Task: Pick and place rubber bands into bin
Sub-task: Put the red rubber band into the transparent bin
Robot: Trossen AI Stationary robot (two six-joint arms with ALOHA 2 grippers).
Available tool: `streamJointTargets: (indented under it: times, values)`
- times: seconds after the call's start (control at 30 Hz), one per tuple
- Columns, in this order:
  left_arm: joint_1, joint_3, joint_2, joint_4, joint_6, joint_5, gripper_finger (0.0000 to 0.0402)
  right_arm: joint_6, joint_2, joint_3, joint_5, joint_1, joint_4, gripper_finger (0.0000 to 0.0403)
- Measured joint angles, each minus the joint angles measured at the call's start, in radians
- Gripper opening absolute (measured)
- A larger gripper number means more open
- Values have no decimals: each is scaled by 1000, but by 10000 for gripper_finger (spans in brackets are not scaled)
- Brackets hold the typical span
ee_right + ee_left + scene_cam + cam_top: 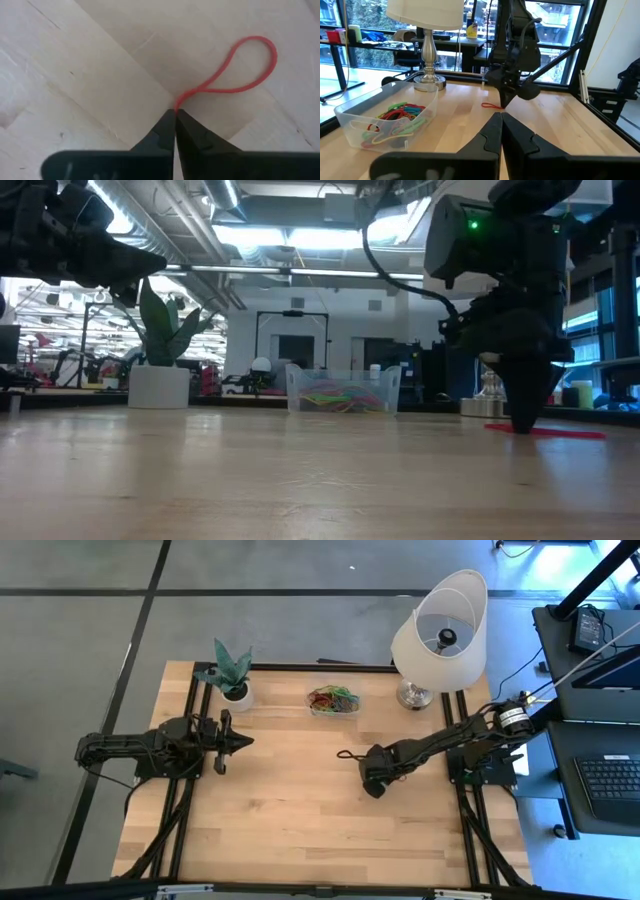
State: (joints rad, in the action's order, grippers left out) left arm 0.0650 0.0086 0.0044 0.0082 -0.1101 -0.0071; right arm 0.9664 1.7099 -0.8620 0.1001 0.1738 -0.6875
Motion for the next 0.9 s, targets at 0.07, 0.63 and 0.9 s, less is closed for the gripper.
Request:
streamJointTargets:
  times: [0.07, 0.63, 0.9]
  values:
    - [0, 0, 0, 0, 0, 0, 5, 6, -16, -16, -1, -1, -11, 12]
    - [0, 0, 0, 0, 0, 0, 6, -390, -57, -547, 214, -241, -14, 1]
    - [0, 0, 0, 1, 0, 0, 6, -479, 67, -695, 208, -454, 7, 0]
